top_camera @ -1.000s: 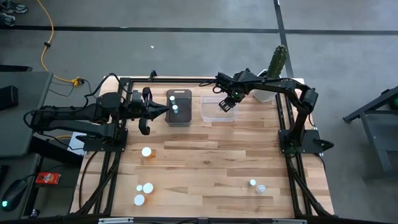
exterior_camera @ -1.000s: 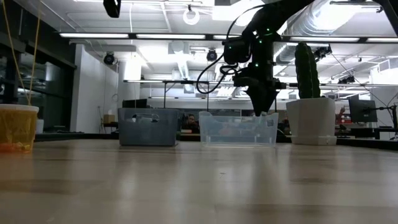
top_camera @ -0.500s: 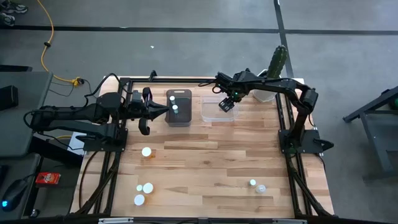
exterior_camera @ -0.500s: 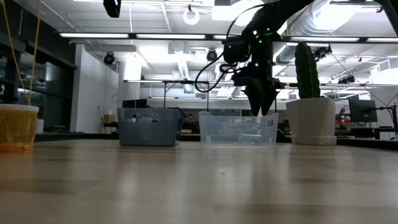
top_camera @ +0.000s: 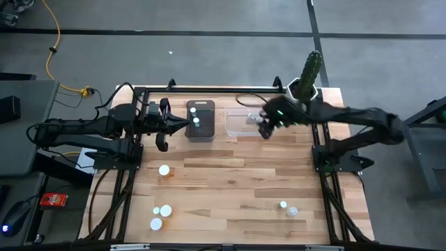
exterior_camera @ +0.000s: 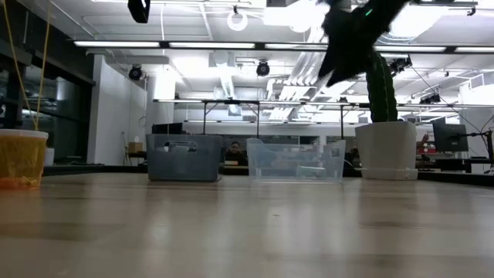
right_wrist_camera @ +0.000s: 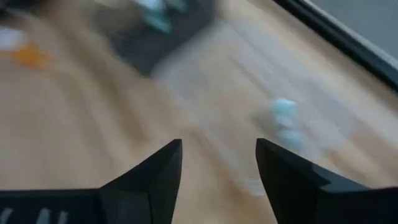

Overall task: Pick and place medicine bottles into bin by pill shape (circle, oval)
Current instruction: Put the blue capsule bottle into the transparent bin

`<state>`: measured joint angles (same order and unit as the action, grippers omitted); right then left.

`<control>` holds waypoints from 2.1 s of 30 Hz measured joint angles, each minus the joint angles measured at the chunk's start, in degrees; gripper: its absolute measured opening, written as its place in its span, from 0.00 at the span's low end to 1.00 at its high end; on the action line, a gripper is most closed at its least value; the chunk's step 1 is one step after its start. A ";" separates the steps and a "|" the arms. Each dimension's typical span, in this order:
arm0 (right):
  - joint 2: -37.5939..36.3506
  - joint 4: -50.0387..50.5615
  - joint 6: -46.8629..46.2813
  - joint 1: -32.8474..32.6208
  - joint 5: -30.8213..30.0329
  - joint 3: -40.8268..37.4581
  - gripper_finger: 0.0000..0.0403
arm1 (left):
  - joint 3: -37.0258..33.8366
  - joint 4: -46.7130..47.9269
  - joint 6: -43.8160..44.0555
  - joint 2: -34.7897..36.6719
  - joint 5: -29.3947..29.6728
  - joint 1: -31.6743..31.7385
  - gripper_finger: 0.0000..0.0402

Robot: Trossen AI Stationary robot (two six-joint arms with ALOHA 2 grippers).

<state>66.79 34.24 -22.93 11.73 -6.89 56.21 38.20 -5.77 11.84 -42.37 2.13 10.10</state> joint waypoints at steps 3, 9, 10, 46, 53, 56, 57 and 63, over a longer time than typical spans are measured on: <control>-7.81 -9.18 -1.10 -4.70 -0.34 -6.08 0.47 | 0.00 0.00 -0.02 0.01 0.00 -0.01 0.00; -16.59 -22.86 1.09 -10.63 -4.62 -12.57 0.47 | 0.00 -0.03 -0.02 0.00 0.04 0.00 0.00; -17.36 -24.40 2.19 -11.14 -4.76 -13.16 0.47 | 0.00 -0.02 -0.02 0.01 0.04 0.00 0.00; -18.02 -27.25 11.64 -12.55 -3.59 -13.43 0.47 | 0.00 0.43 -3.68 0.02 0.33 -0.01 0.00; -18.01 -28.12 11.47 -12.55 -2.38 -13.43 0.47 | 0.00 0.41 -3.87 0.02 1.21 -0.01 0.00; -18.01 -28.06 10.16 -12.71 -1.31 -13.43 0.47 | 0.00 0.41 -3.67 0.02 1.31 -0.01 0.00; -17.99 -27.91 9.18 -13.18 -1.14 -13.43 0.46 | 0.00 0.43 -3.41 0.02 1.31 -0.01 0.00; -15.50 -24.65 0.62 -21.63 -0.79 -13.36 0.43 | 0.00 0.41 -2.95 0.02 1.22 -0.01 0.00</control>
<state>51.29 9.59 -22.31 -9.90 -7.68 42.85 38.20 -5.37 8.88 -42.35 3.36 10.09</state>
